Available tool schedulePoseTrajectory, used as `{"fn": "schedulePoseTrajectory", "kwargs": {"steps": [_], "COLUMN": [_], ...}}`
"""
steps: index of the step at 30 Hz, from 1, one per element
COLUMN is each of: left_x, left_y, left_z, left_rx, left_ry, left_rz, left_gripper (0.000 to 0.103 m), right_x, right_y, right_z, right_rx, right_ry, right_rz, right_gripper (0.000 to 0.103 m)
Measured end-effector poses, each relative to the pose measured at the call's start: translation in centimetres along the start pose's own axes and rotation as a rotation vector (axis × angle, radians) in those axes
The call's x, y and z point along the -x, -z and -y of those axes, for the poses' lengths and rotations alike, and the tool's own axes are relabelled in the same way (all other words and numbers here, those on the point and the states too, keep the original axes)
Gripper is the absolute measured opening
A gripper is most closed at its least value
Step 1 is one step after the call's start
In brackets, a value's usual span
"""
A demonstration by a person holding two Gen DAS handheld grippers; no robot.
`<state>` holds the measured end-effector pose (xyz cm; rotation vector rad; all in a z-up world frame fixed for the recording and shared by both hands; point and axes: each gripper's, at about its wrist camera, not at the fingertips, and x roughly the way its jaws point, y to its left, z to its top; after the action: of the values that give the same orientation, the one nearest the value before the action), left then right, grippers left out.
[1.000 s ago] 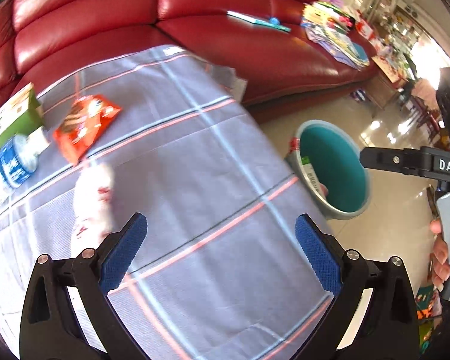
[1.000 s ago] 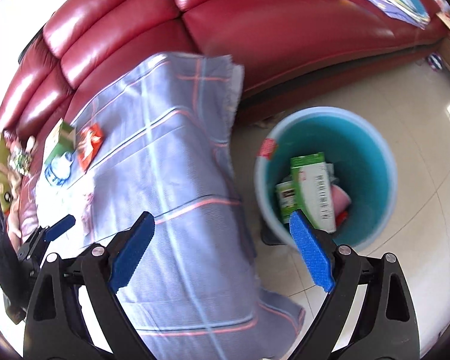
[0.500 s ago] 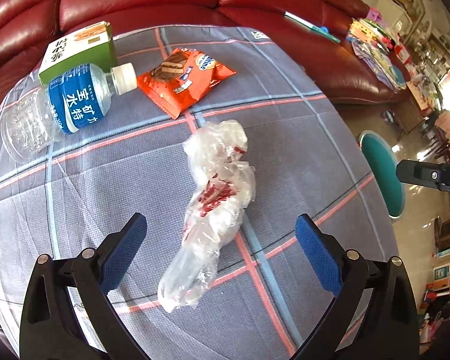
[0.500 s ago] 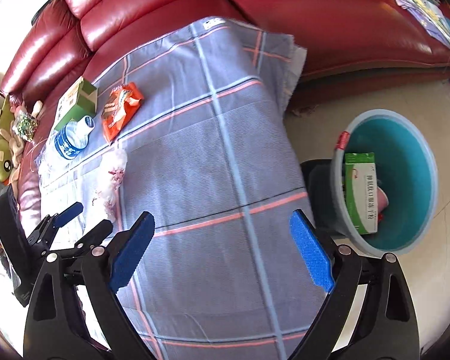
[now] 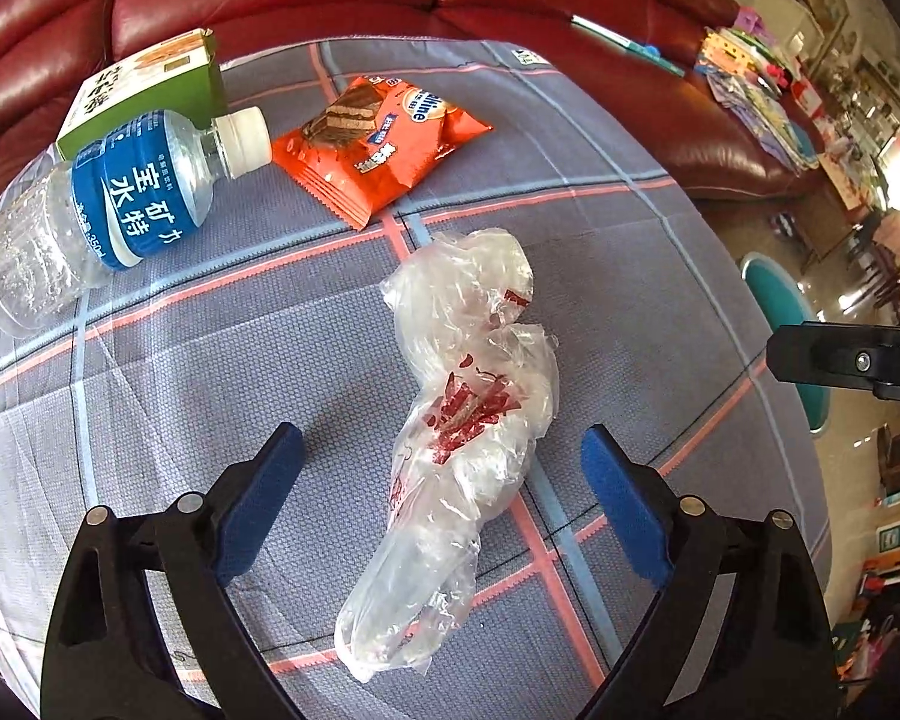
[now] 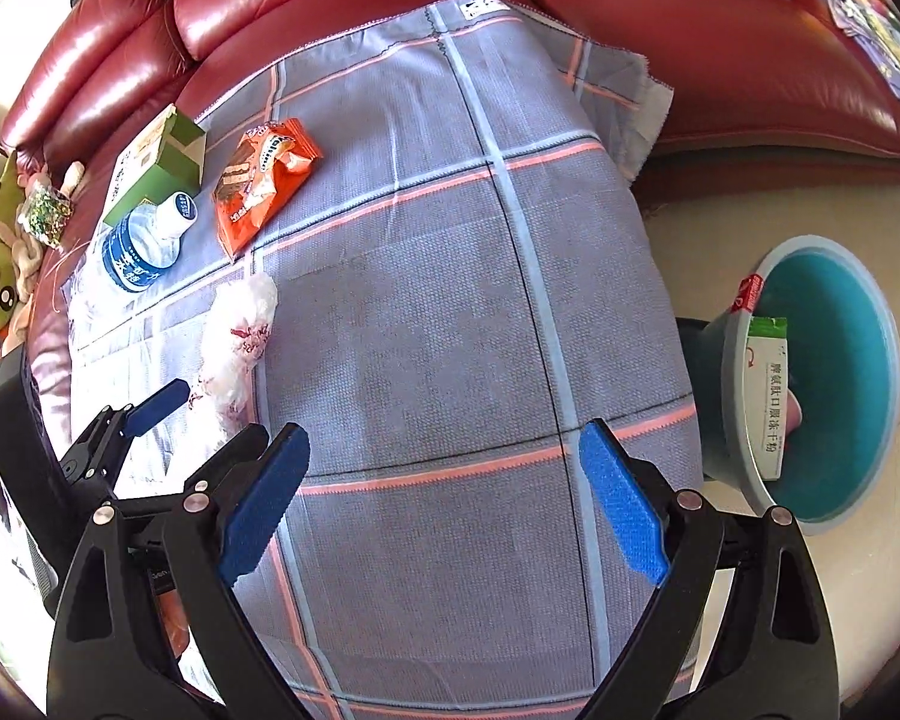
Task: Collect trash
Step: 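Move the left gripper to the clear plastic bag while the right approaches the orange snack wrapper, then grasp the clear plastic bag with the left gripper while the right grasps the orange wrapper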
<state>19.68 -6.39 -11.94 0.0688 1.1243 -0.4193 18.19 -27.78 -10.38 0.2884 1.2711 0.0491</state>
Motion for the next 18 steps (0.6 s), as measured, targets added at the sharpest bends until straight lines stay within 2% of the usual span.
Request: {"fn": "schedulePoseTrajectory", "kwargs": {"steps": [2,4,12,18], "left_x": [0.2,0.4,3.7,4.8], "left_y": [-0.1,-0.3,-1.3,-2.1], "left_z": [0.0,-0.2,-4.4,-6.7], "left_rx": [-0.005,-0.005,0.111,0.157], "left_ry": [-0.007,-0.003,0.034,0.048], "left_rz": [0.017,0.027,0.111,0.124], "left_gripper": [0.074,0.033,0.031,0.031], "right_x": [-0.3,-0.5,-3.0,-6.0], "right_y": [-0.5,-1.1,-6.4,-11.1], "right_z": [-0.5,-1.1,-5.4,-8.9], "right_rx": [0.008,0.02,0.11,0.18], "right_ry": [0.002,-0.004,-0.055,-0.065], "right_rz": [-0.001,-0.001,0.001,0.01], "right_gripper": [0.087,0.087,0.087,0.087]}}
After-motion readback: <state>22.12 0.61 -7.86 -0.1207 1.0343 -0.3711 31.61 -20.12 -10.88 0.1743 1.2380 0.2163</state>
